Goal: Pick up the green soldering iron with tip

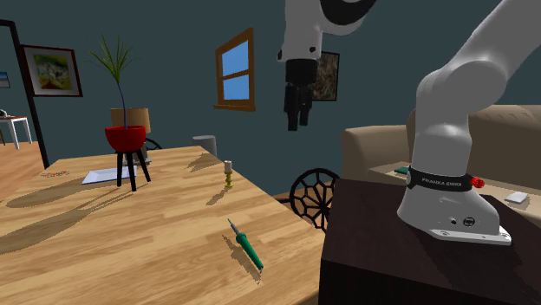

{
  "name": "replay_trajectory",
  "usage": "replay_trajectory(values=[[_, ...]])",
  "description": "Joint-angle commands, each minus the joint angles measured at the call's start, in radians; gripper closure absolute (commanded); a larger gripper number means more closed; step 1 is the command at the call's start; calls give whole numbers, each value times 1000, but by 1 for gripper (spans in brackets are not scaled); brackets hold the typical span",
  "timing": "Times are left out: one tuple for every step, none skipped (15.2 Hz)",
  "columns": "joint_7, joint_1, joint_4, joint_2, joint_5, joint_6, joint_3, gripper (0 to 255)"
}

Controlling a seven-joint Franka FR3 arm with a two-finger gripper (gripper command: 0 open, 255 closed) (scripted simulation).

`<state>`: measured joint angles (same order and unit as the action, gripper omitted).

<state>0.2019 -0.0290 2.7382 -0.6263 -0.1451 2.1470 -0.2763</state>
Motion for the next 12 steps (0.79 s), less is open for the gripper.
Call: replay_trajectory(values=[[43,-9,14,75,-8,102,-32,0],[66,-14,18,113,-9,150,-49,0],[90,-21,21,154,-8,198,-66,0],[115,-29,22,196,-5,246,-83,0],[142,-40,21,241,2,293,-101,0],[172,-51,18,287,14,340,-120,0],[205,-65,13,334,31,386,-138,0],[242,-82,6,384,55,431,-157,0],[285,-101,-3,434,87,475,-176,0],[335,-122,-14,487,130,517,-195,0],[394,-144,-28,540,186,556,-211,0],[464,-164,-44,596,258,591,-221,0]])
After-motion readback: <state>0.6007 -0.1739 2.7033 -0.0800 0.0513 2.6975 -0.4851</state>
